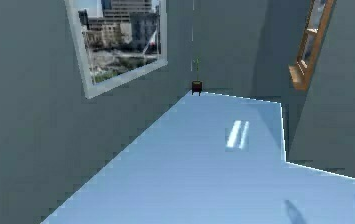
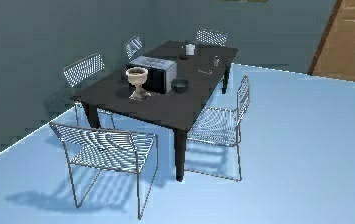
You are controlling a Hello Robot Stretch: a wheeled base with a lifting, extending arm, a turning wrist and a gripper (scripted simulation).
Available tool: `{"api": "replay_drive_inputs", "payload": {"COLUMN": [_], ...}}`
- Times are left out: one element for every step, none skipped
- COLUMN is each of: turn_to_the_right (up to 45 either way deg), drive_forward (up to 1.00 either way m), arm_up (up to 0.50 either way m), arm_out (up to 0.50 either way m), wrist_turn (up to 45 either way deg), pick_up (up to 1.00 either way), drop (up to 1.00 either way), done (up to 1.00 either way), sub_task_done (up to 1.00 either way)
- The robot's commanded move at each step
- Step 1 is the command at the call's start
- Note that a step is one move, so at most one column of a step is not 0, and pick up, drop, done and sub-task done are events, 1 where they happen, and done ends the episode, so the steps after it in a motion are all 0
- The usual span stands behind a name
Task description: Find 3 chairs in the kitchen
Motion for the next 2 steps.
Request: {"api": "replay_drive_inputs", "payload": {"turn_to_the_right": [21.0, 0.0], "drive_forward": [0.00, 1.00], "arm_up": [0.00, 0.00], "arm_out": [0.00, 0.00], "wrist_turn": [0.0, 0.0], "pick_up": [0.00, 0.00], "drop": [0.00, 0.00], "done": [0.00, 0.00], "sub_task_done": [0.00, 0.00]}}
